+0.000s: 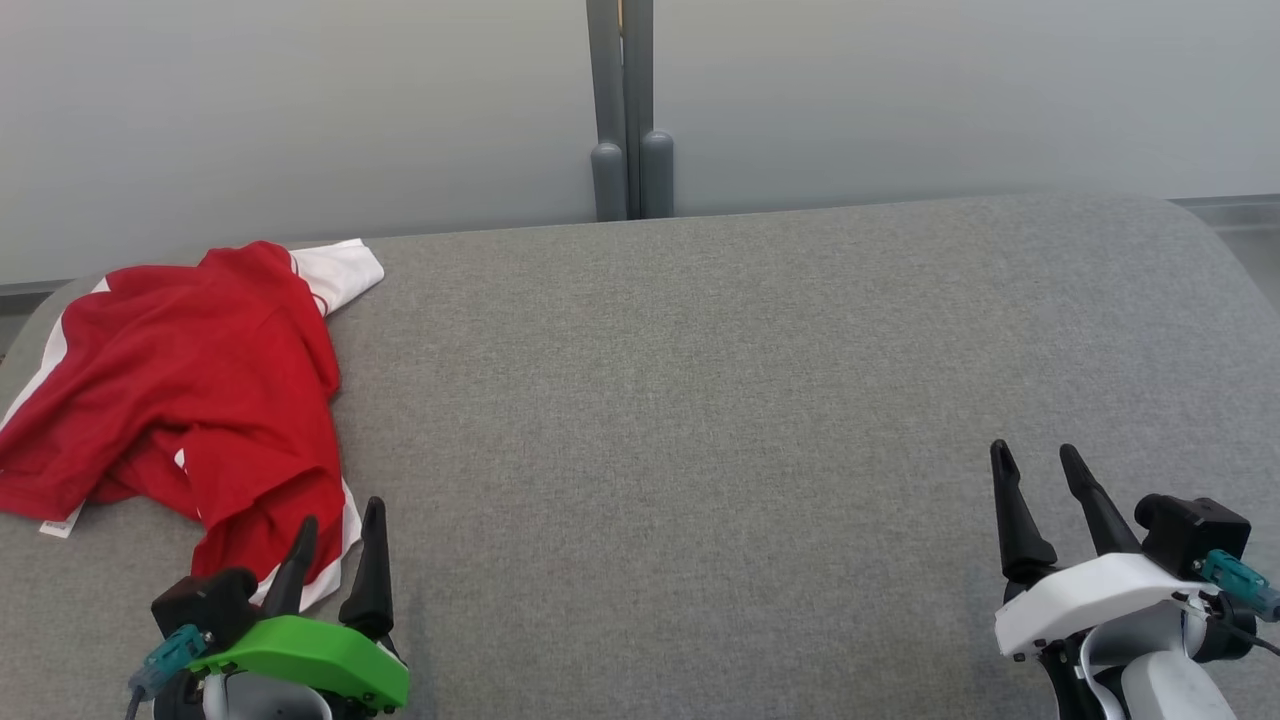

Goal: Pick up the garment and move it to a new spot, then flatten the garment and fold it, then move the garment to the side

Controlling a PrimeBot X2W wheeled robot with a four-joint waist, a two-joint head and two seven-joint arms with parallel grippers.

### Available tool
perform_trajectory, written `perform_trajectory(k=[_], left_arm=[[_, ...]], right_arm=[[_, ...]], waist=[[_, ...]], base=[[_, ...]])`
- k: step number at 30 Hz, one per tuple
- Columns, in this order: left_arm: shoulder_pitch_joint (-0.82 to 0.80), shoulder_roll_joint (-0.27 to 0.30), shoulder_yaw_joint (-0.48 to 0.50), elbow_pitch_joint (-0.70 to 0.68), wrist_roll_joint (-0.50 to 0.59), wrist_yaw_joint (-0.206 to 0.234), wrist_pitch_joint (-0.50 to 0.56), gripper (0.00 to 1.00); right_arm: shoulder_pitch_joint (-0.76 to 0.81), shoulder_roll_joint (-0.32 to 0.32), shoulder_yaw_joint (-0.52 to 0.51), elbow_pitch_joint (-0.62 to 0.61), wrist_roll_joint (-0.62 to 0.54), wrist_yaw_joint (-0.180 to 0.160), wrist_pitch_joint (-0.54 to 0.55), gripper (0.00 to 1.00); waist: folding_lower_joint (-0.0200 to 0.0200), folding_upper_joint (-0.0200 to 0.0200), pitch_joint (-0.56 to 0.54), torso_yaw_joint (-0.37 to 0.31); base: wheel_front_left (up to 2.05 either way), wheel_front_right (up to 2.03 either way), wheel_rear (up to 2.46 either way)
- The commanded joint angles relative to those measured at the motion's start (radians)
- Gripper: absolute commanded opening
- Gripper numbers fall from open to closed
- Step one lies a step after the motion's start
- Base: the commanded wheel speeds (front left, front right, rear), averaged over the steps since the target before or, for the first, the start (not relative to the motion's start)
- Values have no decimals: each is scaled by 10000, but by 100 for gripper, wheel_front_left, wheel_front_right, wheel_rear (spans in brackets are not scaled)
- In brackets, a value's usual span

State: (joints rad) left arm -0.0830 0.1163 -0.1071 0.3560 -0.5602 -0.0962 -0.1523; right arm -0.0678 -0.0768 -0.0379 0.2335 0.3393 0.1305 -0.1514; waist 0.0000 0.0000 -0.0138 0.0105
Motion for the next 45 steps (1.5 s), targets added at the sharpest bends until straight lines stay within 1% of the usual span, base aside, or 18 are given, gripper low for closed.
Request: perform_trajectory(k=[1,30,45], left_arm=[[-237,114,-30,-12,306,-38,-105,100],[-275,63,-30,464,2930,-154,-754,100],[-239,-73,124,876,3701,-204,-1005,100]], right_arm=[[-175,-72,17,-29,-361,2,-121,100],[-136,-14,-143,485,-2824,3,-759,100],[-92,105,-268,771,-3506,2,-1016,100]], waist=[[0,0,-11,8],[0,0,-63,83],[0,0,-98,69]], base=[[0,0,0],[0,0,0],[0,0,0]])
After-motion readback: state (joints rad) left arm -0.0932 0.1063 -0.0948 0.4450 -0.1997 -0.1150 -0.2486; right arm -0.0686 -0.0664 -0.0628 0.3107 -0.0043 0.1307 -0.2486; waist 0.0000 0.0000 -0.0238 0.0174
